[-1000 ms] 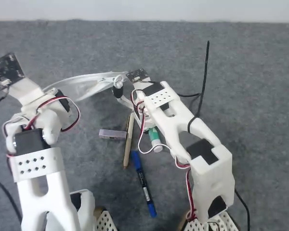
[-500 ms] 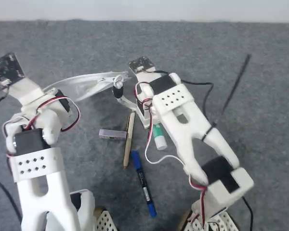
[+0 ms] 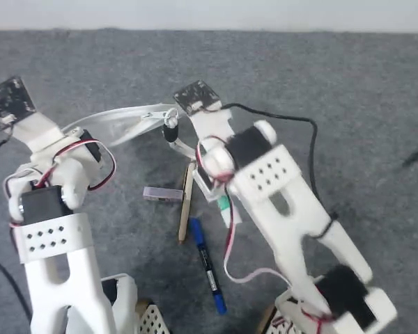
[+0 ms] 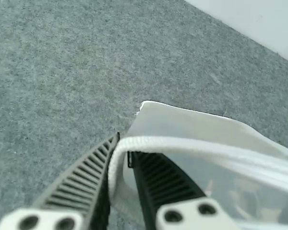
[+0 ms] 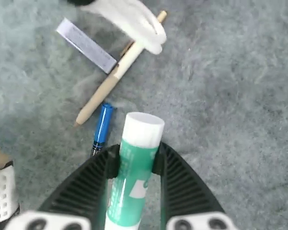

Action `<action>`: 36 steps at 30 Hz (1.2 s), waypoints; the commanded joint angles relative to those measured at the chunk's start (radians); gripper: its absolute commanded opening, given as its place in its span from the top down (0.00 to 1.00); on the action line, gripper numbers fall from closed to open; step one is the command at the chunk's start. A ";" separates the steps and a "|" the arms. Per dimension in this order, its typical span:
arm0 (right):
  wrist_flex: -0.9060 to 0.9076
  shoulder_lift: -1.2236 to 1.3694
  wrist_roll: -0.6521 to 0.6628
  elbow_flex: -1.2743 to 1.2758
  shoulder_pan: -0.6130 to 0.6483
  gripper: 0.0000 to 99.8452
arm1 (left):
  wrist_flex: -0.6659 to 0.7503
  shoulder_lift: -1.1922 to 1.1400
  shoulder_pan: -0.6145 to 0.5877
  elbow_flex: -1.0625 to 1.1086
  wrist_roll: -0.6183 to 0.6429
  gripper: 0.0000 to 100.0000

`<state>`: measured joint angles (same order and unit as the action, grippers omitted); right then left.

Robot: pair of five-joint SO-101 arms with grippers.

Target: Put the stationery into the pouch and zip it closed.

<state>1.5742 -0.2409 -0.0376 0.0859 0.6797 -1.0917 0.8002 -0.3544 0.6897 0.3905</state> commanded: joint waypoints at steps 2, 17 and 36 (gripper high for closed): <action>-0.124 -0.191 0.008 0.123 0.013 0.99 | -0.003 -0.005 -0.008 -0.033 0.008 0.99; -0.587 -0.541 -0.101 0.568 0.013 0.99 | -0.002 -0.005 -0.008 -0.033 0.008 0.99; -0.631 -0.745 -0.206 0.592 0.142 0.99 | -0.002 -0.006 -0.008 -0.031 0.009 0.99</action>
<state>0.9712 -0.9360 -0.2309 0.6859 0.8009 -1.0917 0.7986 -0.3544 0.6897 0.3905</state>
